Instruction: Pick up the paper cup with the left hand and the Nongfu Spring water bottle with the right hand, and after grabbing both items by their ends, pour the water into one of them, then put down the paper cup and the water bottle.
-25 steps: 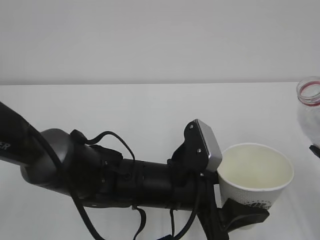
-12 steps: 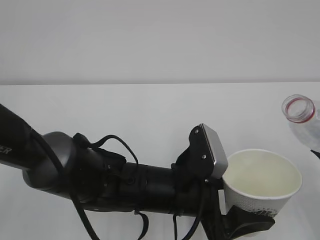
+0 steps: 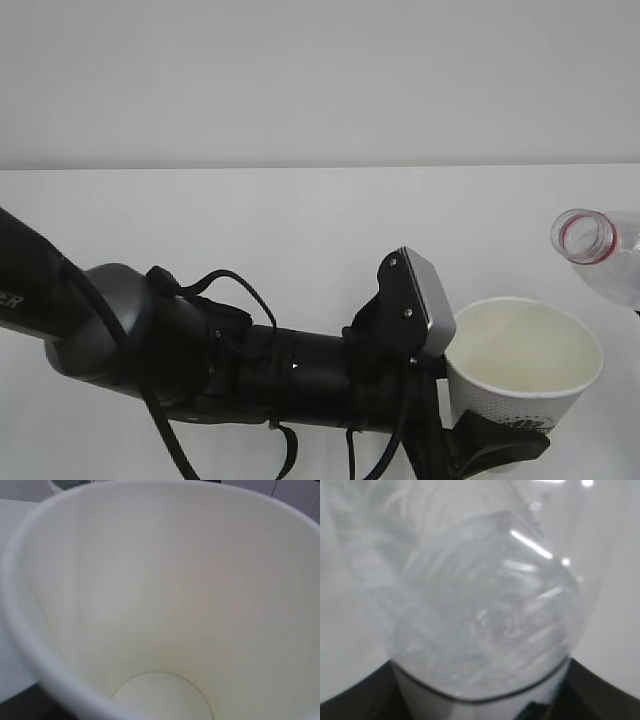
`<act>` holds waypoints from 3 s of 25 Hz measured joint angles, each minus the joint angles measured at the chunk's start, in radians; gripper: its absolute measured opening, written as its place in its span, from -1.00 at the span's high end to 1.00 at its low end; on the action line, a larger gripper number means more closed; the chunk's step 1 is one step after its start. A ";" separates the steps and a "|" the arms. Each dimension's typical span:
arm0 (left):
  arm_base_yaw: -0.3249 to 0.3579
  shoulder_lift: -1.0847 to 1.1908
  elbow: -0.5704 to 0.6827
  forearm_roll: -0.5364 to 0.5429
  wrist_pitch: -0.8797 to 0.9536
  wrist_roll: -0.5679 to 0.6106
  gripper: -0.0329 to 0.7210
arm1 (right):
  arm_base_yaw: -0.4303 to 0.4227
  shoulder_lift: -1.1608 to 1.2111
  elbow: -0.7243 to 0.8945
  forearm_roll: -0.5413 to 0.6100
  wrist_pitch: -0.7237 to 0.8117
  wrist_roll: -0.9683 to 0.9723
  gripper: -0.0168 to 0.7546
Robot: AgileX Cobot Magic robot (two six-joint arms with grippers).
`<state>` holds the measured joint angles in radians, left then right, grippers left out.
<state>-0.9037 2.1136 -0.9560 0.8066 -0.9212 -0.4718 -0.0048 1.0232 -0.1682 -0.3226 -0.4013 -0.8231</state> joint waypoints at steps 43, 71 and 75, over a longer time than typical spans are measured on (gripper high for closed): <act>0.000 0.000 0.000 -0.031 0.000 0.000 -0.49 | 0.000 0.000 0.000 0.098 -0.163 -0.331 -0.25; 0.000 0.000 0.000 -0.031 0.000 0.000 -0.49 | 0.000 0.000 0.000 0.106 -0.187 -0.413 -0.25; 0.000 0.000 0.000 -0.031 0.000 0.000 -0.49 | 0.000 0.000 0.000 0.108 -0.191 -0.415 -0.25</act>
<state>-0.9037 2.1136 -0.9560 0.7753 -0.9212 -0.4718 -0.0048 1.0232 -0.1682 -0.2151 -0.5927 -1.2384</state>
